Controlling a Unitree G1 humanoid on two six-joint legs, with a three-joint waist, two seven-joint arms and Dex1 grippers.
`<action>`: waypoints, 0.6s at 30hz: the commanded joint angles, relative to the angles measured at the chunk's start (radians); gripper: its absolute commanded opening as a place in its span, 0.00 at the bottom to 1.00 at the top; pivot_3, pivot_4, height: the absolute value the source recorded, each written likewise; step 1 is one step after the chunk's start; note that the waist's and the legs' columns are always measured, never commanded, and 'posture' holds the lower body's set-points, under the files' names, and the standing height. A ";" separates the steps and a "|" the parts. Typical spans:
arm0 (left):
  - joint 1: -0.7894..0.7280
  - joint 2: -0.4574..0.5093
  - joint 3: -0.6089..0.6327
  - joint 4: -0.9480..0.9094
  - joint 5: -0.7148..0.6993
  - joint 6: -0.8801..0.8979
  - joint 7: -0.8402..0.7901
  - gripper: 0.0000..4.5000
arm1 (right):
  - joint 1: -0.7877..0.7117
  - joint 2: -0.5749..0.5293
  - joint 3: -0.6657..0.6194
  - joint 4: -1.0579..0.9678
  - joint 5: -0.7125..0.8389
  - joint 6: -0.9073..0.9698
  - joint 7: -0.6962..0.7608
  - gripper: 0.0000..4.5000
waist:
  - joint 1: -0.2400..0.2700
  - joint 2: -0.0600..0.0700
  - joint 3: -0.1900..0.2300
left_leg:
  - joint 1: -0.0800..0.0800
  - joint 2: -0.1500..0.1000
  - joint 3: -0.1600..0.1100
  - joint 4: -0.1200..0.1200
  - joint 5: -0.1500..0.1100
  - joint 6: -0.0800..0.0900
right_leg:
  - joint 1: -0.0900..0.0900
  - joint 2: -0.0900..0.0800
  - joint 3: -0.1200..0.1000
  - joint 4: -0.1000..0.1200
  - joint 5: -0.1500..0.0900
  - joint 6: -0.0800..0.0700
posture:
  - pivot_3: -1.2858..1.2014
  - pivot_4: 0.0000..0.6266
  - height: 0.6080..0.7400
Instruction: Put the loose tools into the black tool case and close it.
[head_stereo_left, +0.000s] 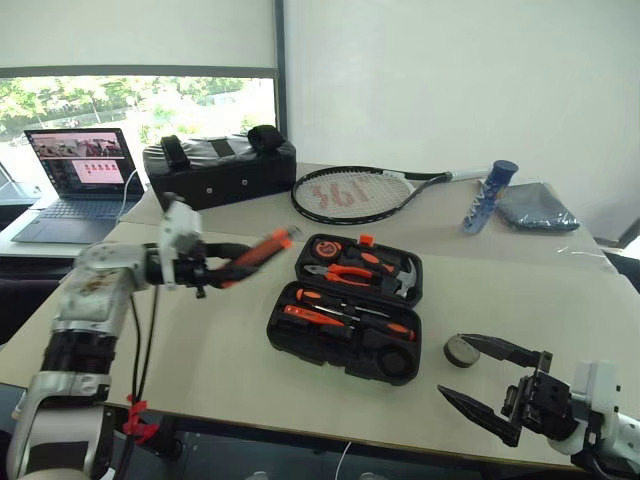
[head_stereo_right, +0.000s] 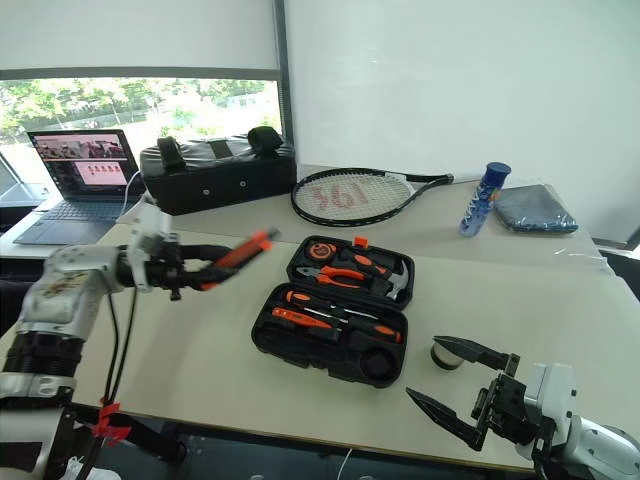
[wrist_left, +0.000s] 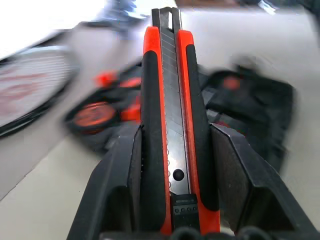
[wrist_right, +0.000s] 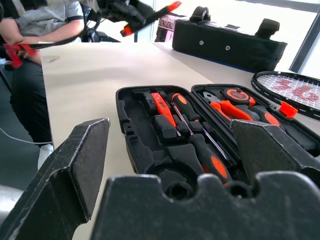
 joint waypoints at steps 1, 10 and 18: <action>-0.067 -0.064 -0.133 0.023 0.111 -0.082 -0.059 0.36 | 0.021 0.005 -0.013 -0.051 0.014 -0.012 -0.006 1.00 | -0.003 0.000 0.000 | 0.000 0.000 0.000 0.000 0.000 0.000 | 0.000 0.000 0.000 0.000 0.000 0.000 | 0.52 0.24 1.00; -0.101 -0.189 -0.278 0.119 0.304 -0.166 0.029 0.36 | 0.095 0.043 -0.008 -0.108 -0.007 -0.028 -0.040 1.00 | -0.013 0.000 0.000 | -0.001 0.000 -0.001 0.000 0.000 0.000 | -0.001 0.000 0.000 0.000 -0.001 0.001 | 0.52 0.24 1.00; -0.121 -0.199 -0.309 0.208 0.378 -0.272 0.026 0.36 | 0.128 0.064 -0.005 -0.118 -0.024 -0.046 -0.049 1.00 | -0.014 0.000 0.000 | 0.001 -0.001 -0.001 0.001 0.001 0.002 | 0.002 0.000 0.001 0.000 -0.003 0.006 | 0.52 0.24 1.00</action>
